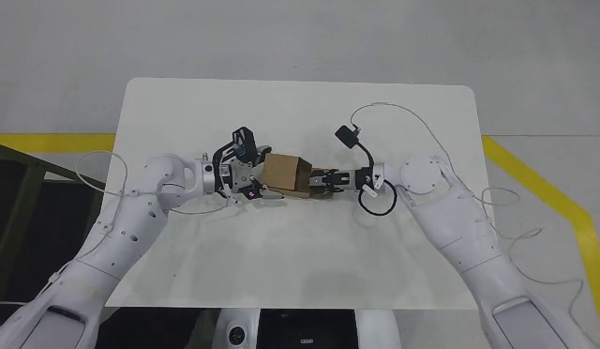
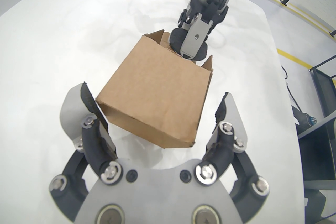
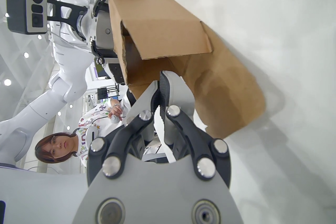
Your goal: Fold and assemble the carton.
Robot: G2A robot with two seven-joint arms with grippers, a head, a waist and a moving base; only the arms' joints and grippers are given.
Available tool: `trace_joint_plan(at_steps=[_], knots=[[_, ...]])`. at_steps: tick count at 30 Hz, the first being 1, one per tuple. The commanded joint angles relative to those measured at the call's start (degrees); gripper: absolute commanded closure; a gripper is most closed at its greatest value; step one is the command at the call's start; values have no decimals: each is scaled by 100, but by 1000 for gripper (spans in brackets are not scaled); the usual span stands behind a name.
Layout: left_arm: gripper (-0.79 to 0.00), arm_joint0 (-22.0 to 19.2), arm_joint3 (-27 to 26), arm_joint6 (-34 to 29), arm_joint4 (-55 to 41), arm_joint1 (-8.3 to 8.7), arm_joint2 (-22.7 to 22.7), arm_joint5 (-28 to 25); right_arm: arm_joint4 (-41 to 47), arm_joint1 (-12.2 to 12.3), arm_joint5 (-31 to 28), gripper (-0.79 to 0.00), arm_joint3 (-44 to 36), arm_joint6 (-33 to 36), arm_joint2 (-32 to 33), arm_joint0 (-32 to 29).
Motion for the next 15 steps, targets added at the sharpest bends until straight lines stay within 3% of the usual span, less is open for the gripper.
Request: trace_joint_plan(at_steps=[1, 9, 15], knots=[[-785, -7, 38, -6, 3, -7, -8, -6, -146, 57, 40, 0, -108, 89, 108, -36], [-785, 5, 42, -57, -20, -39, -4, -28, -253, 270, 302, 0, -1103, 477, 494, -636], [-785, -3, 26, -115, -58, -57, -27, -14, -257, 300, 452, 0, -1530, 586, 388, -872]])
